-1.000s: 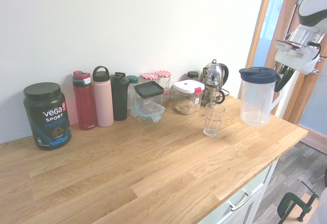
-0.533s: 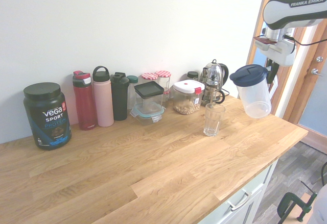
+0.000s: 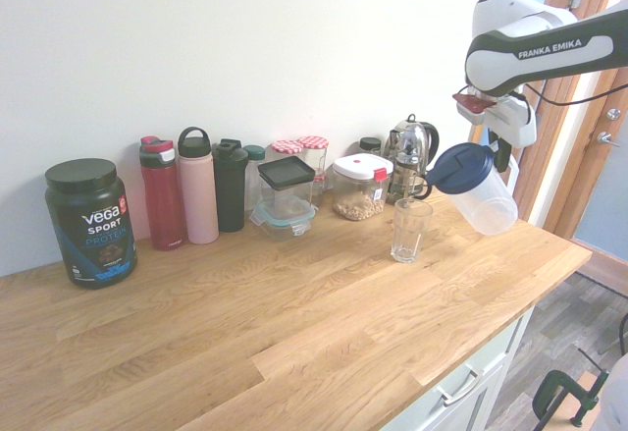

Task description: Pour me some water

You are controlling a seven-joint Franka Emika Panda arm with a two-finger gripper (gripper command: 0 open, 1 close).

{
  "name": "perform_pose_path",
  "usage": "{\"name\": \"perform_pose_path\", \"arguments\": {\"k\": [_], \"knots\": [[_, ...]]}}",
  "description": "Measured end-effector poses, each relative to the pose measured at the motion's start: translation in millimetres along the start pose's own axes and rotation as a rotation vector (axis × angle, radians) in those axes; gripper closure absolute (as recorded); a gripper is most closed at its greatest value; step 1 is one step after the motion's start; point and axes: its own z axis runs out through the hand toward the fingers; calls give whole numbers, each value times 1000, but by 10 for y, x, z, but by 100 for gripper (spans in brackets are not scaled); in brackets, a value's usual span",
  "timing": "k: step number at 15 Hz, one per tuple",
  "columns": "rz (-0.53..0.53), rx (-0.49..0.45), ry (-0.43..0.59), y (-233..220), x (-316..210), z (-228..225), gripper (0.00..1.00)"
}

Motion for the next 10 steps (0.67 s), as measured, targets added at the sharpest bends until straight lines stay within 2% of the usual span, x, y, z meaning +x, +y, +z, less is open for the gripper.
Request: {"name": "perform_pose_path", "arguments": {"k": [6, 10], "knots": [[-28, -146, -45, -306, 212, -101, 100], [-23, -185, -61, -419, 290, -87, 100]]}}
